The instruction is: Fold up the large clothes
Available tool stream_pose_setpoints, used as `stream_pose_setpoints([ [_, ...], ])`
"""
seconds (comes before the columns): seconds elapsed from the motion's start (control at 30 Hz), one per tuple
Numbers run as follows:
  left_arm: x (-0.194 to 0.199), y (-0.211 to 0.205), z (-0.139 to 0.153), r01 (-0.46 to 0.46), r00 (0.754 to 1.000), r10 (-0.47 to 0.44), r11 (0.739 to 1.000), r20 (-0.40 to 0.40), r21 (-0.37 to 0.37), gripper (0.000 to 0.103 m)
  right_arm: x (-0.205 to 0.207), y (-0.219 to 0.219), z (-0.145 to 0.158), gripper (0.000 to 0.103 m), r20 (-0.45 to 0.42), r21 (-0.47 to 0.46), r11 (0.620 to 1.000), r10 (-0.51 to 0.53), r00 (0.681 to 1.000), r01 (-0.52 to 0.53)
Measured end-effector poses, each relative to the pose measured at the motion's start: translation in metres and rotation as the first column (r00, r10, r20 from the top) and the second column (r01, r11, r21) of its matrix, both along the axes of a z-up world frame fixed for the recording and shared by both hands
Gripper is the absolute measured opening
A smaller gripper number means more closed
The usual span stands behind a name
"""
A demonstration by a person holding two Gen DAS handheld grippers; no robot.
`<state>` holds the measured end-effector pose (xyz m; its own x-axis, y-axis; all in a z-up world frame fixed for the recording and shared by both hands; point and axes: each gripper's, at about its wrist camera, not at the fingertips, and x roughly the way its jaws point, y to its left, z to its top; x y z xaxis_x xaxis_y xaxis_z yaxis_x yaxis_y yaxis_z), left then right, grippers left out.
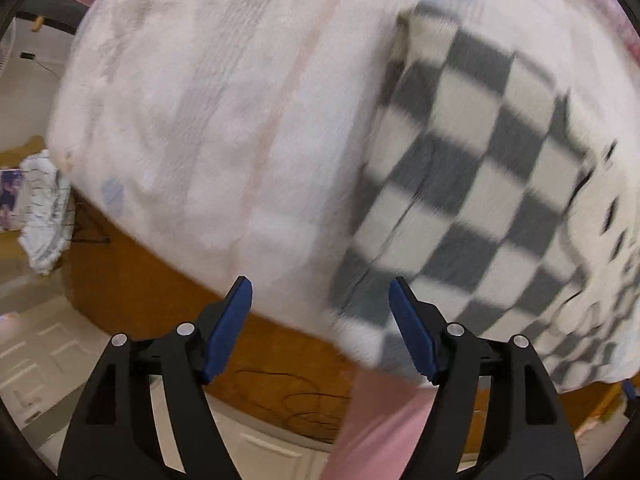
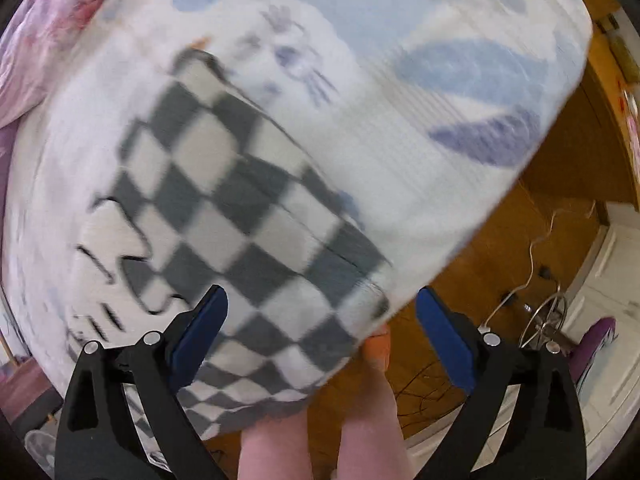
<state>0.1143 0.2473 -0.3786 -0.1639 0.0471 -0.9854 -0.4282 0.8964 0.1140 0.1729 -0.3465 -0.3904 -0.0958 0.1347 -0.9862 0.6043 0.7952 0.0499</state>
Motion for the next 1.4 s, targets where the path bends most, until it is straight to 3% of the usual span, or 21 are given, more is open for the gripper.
stream_pose_setpoints([
  [0.2, 0.05, -0.001, 0.001, -0.039, 0.996, 0.047, 0.995, 0.075, -0.095, 0.079, 0.038, -0.012, -0.002, 0.092, 0.049, -0.033, 0.998, 0.064, 0.997, -0.062],
  [0.37, 0.115, 0.006, 0.002, -0.053, 0.99, 0.07, 0.99, 0.123, -0.134, 0.08, 0.085, -0.021, -0.022, 0.092, 0.02, -0.039, 0.996, 0.079, 0.997, -0.078],
  [0.57, 0.158, 0.042, -0.052, -0.112, 0.982, 0.142, 0.97, 0.129, -0.215, 0.081, 0.13, -0.031, -0.072, 0.092, -0.01, 0.026, 0.998, 0.056, 0.998, -0.056],
  [0.67, 0.166, 0.048, -0.085, -0.16, 0.982, 0.177, 0.967, 0.072, -0.2, 0.075, 0.137, -0.035, -0.102, 0.092, -0.061, 0.047, 0.998, 0.033, 0.998, -0.03],
  [0.73, 0.166, 0.05, -0.104, -0.21, 0.973, 0.226, 0.948, 0.04, -0.24, 0.063, 0.139, -0.032, -0.124, 0.09, -0.05, 0.13, 0.991, 0.034, 0.998, -0.027],
  [0.77, 0.166, 0.051, -0.107, -0.217, 0.972, 0.231, 0.95, 0.037, -0.227, 0.059, 0.138, -0.029, -0.13, 0.071, -0.05, 0.161, 0.986, 0.043, 0.998, -0.035],
  [0.8, 0.166, 0.05, -0.107, -0.206, 0.975, 0.219, 0.96, 0.049, -0.192, 0.052, 0.136, -0.026, -0.134, 0.067, -0.057, 0.15, 0.988, 0.054, 0.997, -0.045],
  [0.83, 0.166, 0.049, -0.104, -0.199, 0.976, 0.211, 0.964, 0.053, -0.177, 0.041, 0.135, -0.024, -0.131, 0.061, -0.043, 0.132, 0.99, 0.061, 0.997, -0.054],
  [0.9, 0.164, 0.048, -0.095, -0.187, 0.977, 0.2, 0.969, 0.072, -0.16, 0.032, 0.132, -0.023, -0.123, 0.049, -0.011, 0.116, 0.991, 0.071, 0.997, -0.069],
  [0.97, 0.163, 0.043, -0.086, -0.174, 0.977, 0.188, 0.975, 0.097, -0.138, 0.03, 0.127, -0.024, -0.111, 0.038, 0.027, 0.116, 0.991, 0.056, 0.998, -0.059],
  [1.1, 0.17, 0.031, -0.054, -0.139, 0.978, 0.147, 0.988, 0.148, -0.064, 0.026, 0.125, -0.015, -0.083, 0.034, 0.049, 0.059, 0.992, 0.105, 0.993, -0.108],
  [1.27, 0.179, 0.033, -0.024, -0.189, 0.966, 0.201, 0.978, 0.162, -0.089, 0.022, 0.135, -0.019, -0.056, 0.032, 0.087, 0.073, 0.993, 0.083, 0.993, -0.089],
  [1.4, 0.2, 0.038, 0.008, -0.208, 0.944, 0.234, 0.97, 0.233, -0.129, 0.021, 0.161, -0.019, -0.034, 0.031, 0.14, 0.068, 0.99, 0.112, 0.984, -0.123],
])
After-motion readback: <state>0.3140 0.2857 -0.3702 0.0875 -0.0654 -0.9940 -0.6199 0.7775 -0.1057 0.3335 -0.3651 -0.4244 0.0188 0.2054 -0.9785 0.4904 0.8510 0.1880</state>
